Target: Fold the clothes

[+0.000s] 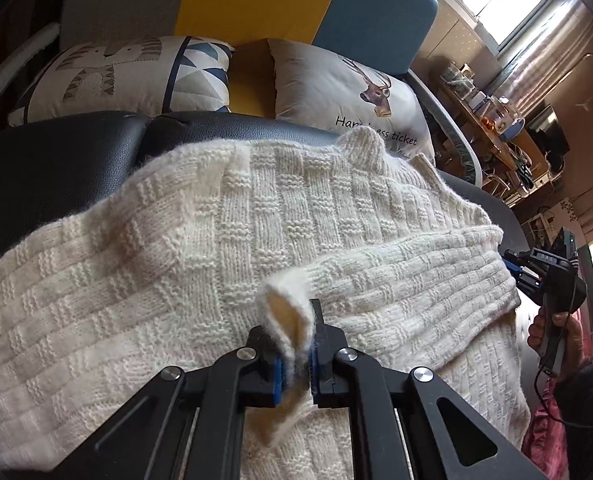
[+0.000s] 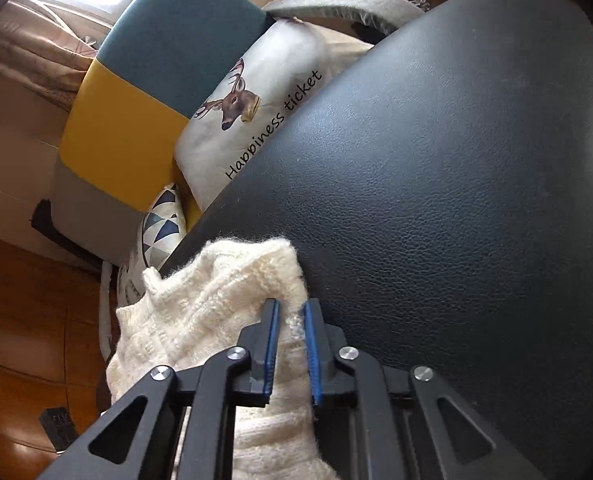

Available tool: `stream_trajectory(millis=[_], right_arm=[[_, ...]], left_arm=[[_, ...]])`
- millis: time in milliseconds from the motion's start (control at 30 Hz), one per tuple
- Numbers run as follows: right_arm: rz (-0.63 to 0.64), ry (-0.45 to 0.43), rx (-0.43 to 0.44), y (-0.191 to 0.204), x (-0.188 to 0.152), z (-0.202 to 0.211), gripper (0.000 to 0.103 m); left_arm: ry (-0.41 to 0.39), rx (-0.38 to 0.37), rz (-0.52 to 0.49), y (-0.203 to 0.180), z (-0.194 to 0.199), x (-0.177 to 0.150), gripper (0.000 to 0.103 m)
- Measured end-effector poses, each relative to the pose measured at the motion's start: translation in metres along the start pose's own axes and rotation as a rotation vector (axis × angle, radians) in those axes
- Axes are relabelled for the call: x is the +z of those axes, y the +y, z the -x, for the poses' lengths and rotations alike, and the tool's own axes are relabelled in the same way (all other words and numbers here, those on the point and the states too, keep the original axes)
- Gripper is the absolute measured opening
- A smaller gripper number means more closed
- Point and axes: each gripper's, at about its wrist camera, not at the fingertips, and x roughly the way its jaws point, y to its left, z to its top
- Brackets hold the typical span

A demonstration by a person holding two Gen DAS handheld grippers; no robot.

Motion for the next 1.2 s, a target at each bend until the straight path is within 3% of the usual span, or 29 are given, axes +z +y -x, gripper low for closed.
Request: stream_trajectory(millis=[100,200,333,400,467,567,733,867,933,1000,1067,1100,1200], right_arm=[[0.086,-0.031,0.025,0.018,0.001,0.014,0.004],[0.129,-0.047,-0.056,0.017,0.004,0.015,0.002],[0.183,-0.066,-0.171,0.014,0.008,0.016,0.000],[0.145,-0.048,-0.128,0.003,0.008,0.014,0.000],[0.079,-0.027,-0.048,-0.007,0.007,0.013,0.003],[-0.037,0.004,0.078,-0.020,0.006,0.013,0.022],[-0.188,0.017,0.190,-0.037,0.004,0.009,0.023],[-0.220,0.019,0.275,-0.045,-0.003,0.016,0.027],[-0.206,0.031,0.276,-0.043,-0.005,0.014,0.029],[-0.144,0.050,0.229,-0.031,-0.003,0.006,0.030],[0.007,0.066,0.103,-0.005,0.000,0.000,0.025],[0.085,0.074,0.037,0.008,0.001,-0.004,0.016],[0.389,0.031,-0.171,0.055,-0.010,-0.001,0.011]], left_arm=[[-0.091,-0.046,-0.027,-0.007,0.019,0.003,0.008],[-0.163,-0.066,-0.005,-0.006,0.032,0.014,0.008],[-0.088,0.031,-0.006,0.002,0.005,0.020,0.008],[-0.048,0.063,-0.009,0.005,-0.009,0.016,0.008],[-0.058,0.049,0.004,0.008,-0.010,0.012,0.008],[-0.065,0.019,0.040,0.013,-0.006,0.012,0.008],[-0.061,0.007,0.049,0.012,-0.003,0.010,0.008],[-0.064,-0.001,0.052,0.012,-0.003,0.009,0.008],[-0.063,-0.002,0.062,0.013,-0.004,0.009,0.008],[-0.065,0.007,0.065,0.012,-0.004,0.009,0.008],[-0.071,0.029,0.077,0.011,-0.003,0.010,0.011],[-0.081,0.040,0.083,0.010,-0.001,0.011,0.012],[-0.117,0.053,0.082,0.004,0.003,0.014,0.020]])
